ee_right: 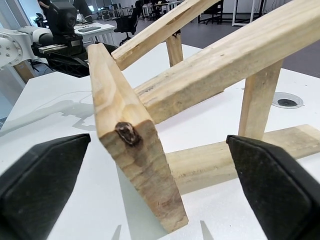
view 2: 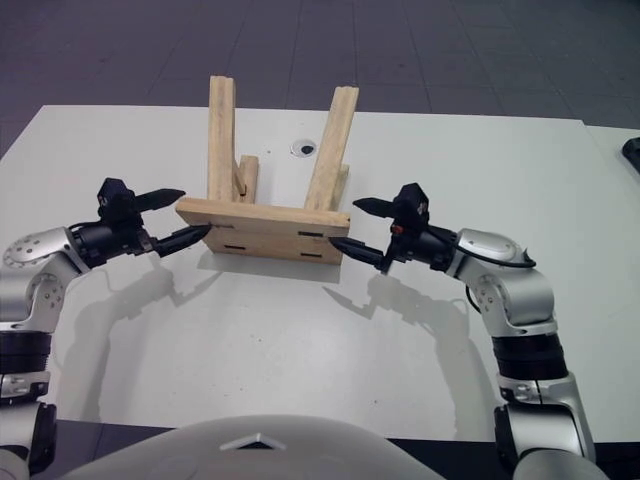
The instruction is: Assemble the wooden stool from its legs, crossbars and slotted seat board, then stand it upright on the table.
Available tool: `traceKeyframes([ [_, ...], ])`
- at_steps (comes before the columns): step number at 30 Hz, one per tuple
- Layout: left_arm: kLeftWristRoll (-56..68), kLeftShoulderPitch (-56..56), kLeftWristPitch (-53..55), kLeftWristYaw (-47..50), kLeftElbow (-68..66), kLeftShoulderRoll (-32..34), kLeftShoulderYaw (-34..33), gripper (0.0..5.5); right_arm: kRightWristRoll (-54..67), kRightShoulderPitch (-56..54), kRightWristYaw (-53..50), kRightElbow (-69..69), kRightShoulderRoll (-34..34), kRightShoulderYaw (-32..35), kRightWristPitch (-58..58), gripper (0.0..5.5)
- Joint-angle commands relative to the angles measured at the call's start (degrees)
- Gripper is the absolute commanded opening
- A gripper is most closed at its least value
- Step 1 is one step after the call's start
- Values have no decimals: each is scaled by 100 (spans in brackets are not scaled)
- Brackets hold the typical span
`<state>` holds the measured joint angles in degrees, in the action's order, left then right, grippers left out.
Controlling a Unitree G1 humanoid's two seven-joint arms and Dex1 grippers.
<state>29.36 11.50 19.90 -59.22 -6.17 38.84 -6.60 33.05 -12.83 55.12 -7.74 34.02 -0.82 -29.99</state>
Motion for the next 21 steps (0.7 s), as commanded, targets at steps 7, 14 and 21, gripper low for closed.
traceKeyframes([
  [7, 7, 251, -76, -297, -313, -162, 11, 388, -280, -216, -190, 38, -3, -131, -191, 342],
  [14, 88, 338, -70, -612, -342, -215, -22, 274, -3, -363, 131, 203, -6, -71, -528, 234],
  [21, 1041, 545, 939, -1041, 408, -1, -343, 234, 1170, -1064, -37, -506, 498, 177, -2978, 191],
])
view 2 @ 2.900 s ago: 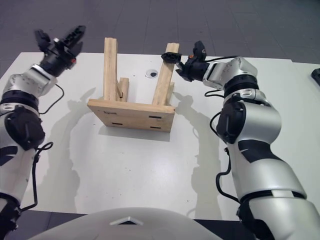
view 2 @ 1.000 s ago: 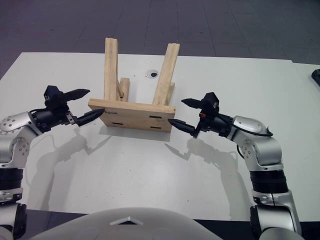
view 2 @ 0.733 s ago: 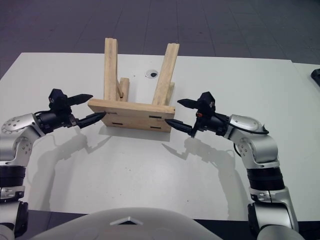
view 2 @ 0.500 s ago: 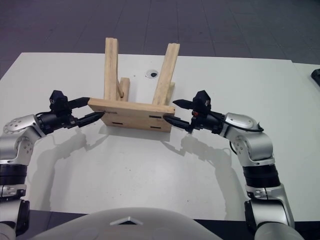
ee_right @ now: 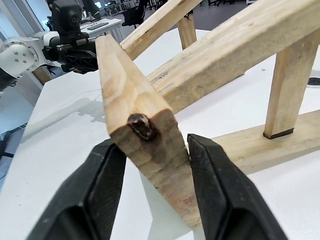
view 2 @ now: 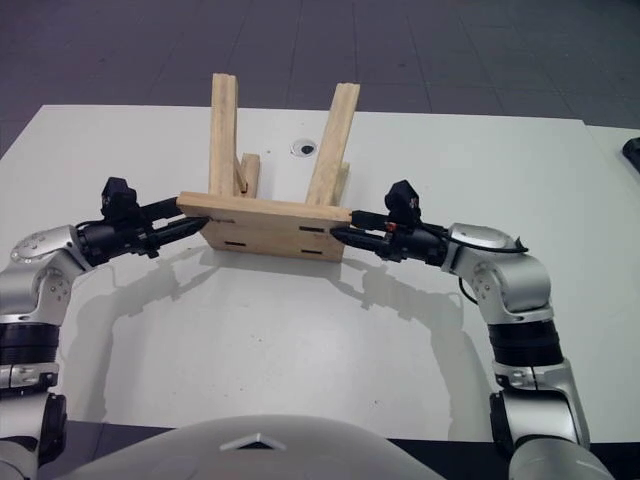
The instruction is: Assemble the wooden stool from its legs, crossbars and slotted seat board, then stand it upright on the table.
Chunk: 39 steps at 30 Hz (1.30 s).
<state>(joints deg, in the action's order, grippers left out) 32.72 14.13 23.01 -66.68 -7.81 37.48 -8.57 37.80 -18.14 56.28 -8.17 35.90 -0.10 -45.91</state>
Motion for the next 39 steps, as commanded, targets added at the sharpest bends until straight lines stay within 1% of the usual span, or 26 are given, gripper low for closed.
traceKeyframes([
  [1, 947, 378, 956, -323, 721, 193, -191, 226, 1062, -824, -286, -470, 307, 250, -2036, 191],
  [3, 1467, 631, 1691, -263, 1075, 315, -246, 222, 1807, -1506, -568, -208, 93, 710, -3247, 191],
  [5, 1870, 1077, 2491, 106, 1420, 355, -192, 220, 2003, -2212, -919, 222, -307, 1211, -4220, 191],
  [7, 2341, 1694, 3257, 618, 1536, 233, -220, 216, 2273, -2823, -1601, 935, -676, 1623, -4619, 191],
  [11, 2734, 3291, 4564, 2279, 611, -455, -642, 201, 2953, -3432, -3441, 1558, -1462, 2428, -4659, 190],
  [14, 2714, 4170, 5184, 3288, -242, -915, -1173, 201, 2936, -3943, -5169, 1908, -2540, 3661, -4658, 189],
  [15, 2646, 4448, 5253, 3609, -536, -1107, -1347, 201, 2704, -4160, -5727, 1979, -2940, 4213, -4656, 189],
  [16, 2580, 4663, 5285, 3859, -794, -1258, -1493, 201, 2793, -4271, -6392, 2094, -3213, 4529, -4458, 189],
  [18, 2409, 4982, 5163, 4110, -1240, -1500, -1613, 198, 3094, -4435, -7449, 2408, -3552, 4916, -3922, 189],
  [20, 2134, 5197, 4906, 4189, -1779, -1641, -1599, 190, 3249, -4617, -8230, 2727, -3753, 5175, -3375, 188],
  [22, 1740, 5397, 4411, 4097, -2500, -1709, -1487, 179, 3251, -4819, -8611, 3083, -3820, 5277, -2926, 185],
  [25, 1119, 5733, 3450, 3906, -3779, -1707, -1368, 170, 3111, -5150, -8808, 3834, -3746, 5261, -2296, 179],
  [27, 724, 5924, 2822, 3722, -4544, -1662, -1312, 170, 2997, -5374, -8785, 4384, -3636, 5187, -1903, 178],
  [31, 25, 6016, 1741, 3784, -5816, -1553, -1268, 168, 2651, -5706, -8457, 5365, -3374, 4927, -1336, 166],
  [32, -120, 5988, 1612, 3795, -5990, -1518, -1226, 168, 2564, -5753, -8364, 5536, -3321, 4867, -1256, 201],
  [33, -257, 5954, 1507, 3858, -6140, -1475, -1187, 168, 2460, -5803, -8281, 5708, -3262, 4810, -1157, 204],
  [34, -350, 5926, 1424, 3875, -6250, -1437, -1159, 205, 2373, -5842, -8178, 5847, -3209, 4755, -1053, 225],
  [35, -472, 5904, 1303, 3827, -6316, -1399, -1075, 210, 2284, -5869, -8033, 5951, -3153, 4683, -960, 232],
  [37, -706, 5876, 1051, 3682, -6392, -1345, -940, 253, 2125, -5905, -7820, 6105, -3057, 4556, -800, 270],
  [39, -856, 5874, 743, 3691, -6466, -1278, -964, 289, 1967, -5924, -7659, 6284, -2992, 4455, -638, 304],
])
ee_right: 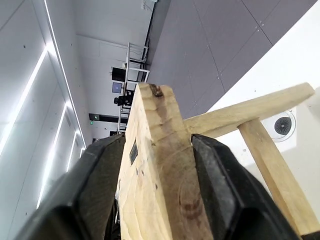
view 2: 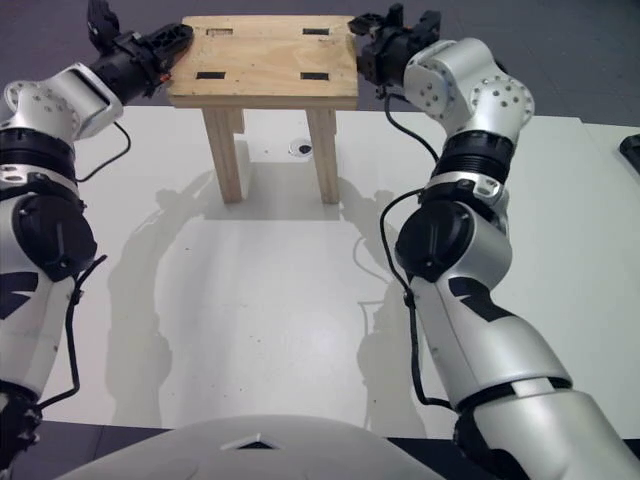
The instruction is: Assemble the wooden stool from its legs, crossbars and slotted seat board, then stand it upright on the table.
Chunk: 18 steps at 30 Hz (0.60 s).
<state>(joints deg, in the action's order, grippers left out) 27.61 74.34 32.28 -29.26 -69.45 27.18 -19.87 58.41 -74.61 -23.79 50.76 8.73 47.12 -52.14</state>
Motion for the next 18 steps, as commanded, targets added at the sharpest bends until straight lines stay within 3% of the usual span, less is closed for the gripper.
traceKeyframes([
  [1, -364, -127, -318, -47, -334, -216, 105, 305, -178, -279, 436, 469, -244, -311, 95, 319],
  [10, -1017, -258, -1765, -1244, 208, -44, 546, 455, -895, 238, 1306, -641, -43, -1215, 408, 463],
  [15, -767, -514, -2577, -1116, 882, -121, 186, 527, -935, 864, 1577, -2254, -42, -1596, 363, 531],
  [18, -517, -761, -3059, -654, 1793, -136, -211, 536, -1248, 1286, 1895, -3404, 124, -1996, 699, 538],
])
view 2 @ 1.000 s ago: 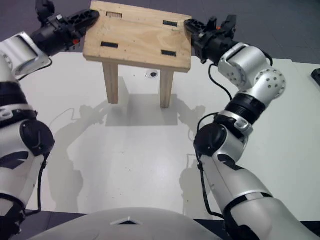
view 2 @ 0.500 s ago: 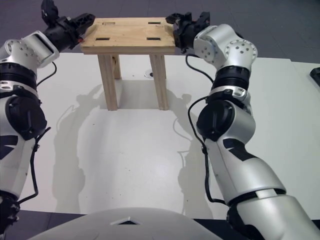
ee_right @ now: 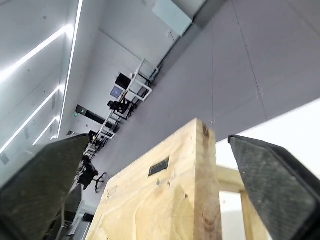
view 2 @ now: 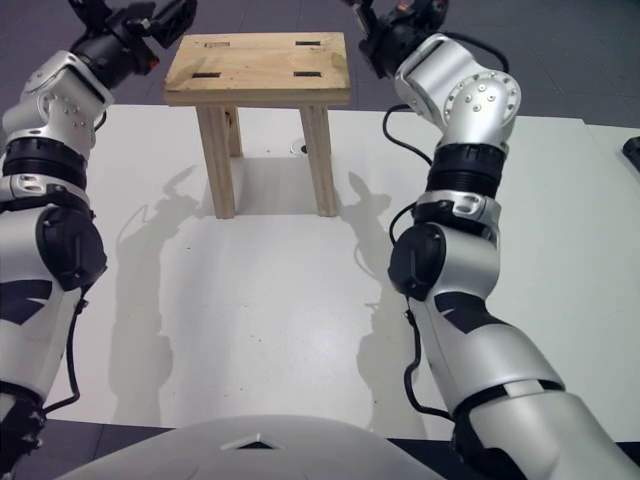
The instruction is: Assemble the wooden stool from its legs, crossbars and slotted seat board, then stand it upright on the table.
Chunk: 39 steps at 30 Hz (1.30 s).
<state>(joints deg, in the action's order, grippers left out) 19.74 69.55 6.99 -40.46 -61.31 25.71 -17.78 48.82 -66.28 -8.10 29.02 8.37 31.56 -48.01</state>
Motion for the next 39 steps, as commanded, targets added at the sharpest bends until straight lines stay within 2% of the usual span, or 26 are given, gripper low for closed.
traceKeyframes([
  [1, 258, -405, -723, 725, 1341, 23, -510, 536, -561, 612, 462, -1581, 264, -661, 546, 538],
  [4, -192, -976, -1128, 1504, 2469, 81, -416, 536, -1492, 1074, 723, -2181, 476, -1193, 1559, 538],
  [8, -760, -1843, -1063, 2486, 3649, -13, -264, 536, -3038, 1642, 629, -2131, 640, -1758, 3367, 538],
  [15, -1407, -3169, -503, 4425, 4441, -348, -596, 536, -4925, 2343, 30, -1481, 653, -2349, 5503, 538],
  [20, -1199, -3879, -530, 5040, 4401, -647, -985, 536, -5211, 2555, -382, -808, 454, -2332, 5871, 538],
  [21, -1105, -3955, -519, 5101, 4360, -704, -1073, 517, -5332, 2583, -475, -673, 469, -2370, 5962, 540],
  [25, -944, -4082, -718, 5374, 3916, -835, -1298, 539, -5940, 2713, -949, -157, 504, -2563, 6204, 540],
  [30, -1323, -4118, -846, 5533, 3102, -682, -1032, 539, -6494, 2795, -1757, 666, 496, -2703, 6738, 540],
  [39, -1111, -4033, -1071, 5418, 3077, -671, -1021, 539, -6695, 2792, -2673, 1126, 459, -2656, 6976, 540],
])
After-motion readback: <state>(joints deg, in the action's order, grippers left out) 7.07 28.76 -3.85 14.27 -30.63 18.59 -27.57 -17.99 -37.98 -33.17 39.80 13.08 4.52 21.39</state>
